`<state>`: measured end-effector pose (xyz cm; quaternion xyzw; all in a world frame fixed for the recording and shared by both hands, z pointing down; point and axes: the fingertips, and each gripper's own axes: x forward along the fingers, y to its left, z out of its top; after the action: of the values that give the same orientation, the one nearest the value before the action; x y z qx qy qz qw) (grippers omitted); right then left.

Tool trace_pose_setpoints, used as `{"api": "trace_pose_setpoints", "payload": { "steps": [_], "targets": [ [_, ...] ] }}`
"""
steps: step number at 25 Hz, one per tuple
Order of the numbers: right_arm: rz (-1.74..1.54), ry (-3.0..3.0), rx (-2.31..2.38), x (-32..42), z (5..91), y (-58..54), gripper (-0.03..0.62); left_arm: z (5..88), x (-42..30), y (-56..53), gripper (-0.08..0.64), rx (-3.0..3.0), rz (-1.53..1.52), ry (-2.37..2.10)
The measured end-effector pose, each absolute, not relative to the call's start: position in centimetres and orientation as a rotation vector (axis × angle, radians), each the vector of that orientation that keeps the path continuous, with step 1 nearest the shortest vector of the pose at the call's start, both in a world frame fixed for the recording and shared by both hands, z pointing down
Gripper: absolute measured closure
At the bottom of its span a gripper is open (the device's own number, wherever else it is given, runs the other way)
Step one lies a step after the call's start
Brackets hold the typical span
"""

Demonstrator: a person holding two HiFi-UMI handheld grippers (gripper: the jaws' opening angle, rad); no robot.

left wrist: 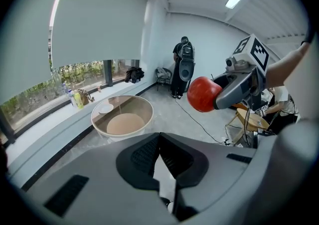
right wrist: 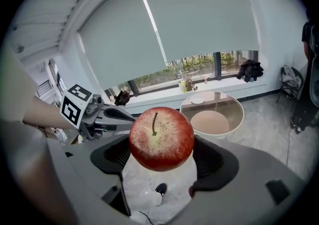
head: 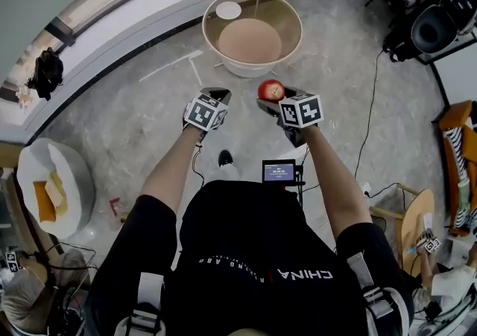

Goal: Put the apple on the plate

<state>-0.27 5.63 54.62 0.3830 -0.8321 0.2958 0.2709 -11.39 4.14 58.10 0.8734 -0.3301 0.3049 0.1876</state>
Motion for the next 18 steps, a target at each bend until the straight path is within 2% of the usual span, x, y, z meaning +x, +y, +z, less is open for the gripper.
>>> {"api": "trace_pose_setpoints", "payload": {
  "steps": [6, 18],
  "targets": [
    [0.800, -2.219, 1.034, -4.3, 54.4, 0.7, 0.190, 58.2, -15.0, -2.1, 0.541, 2.445, 0.826, -0.918],
    [0.886, -2.199, 1.005, -3.1, 57.9, -9.6, 0.190, 61.8, -13.5, -10.8, 0.541, 2.401, 0.868, -0.887]
  ]
}}
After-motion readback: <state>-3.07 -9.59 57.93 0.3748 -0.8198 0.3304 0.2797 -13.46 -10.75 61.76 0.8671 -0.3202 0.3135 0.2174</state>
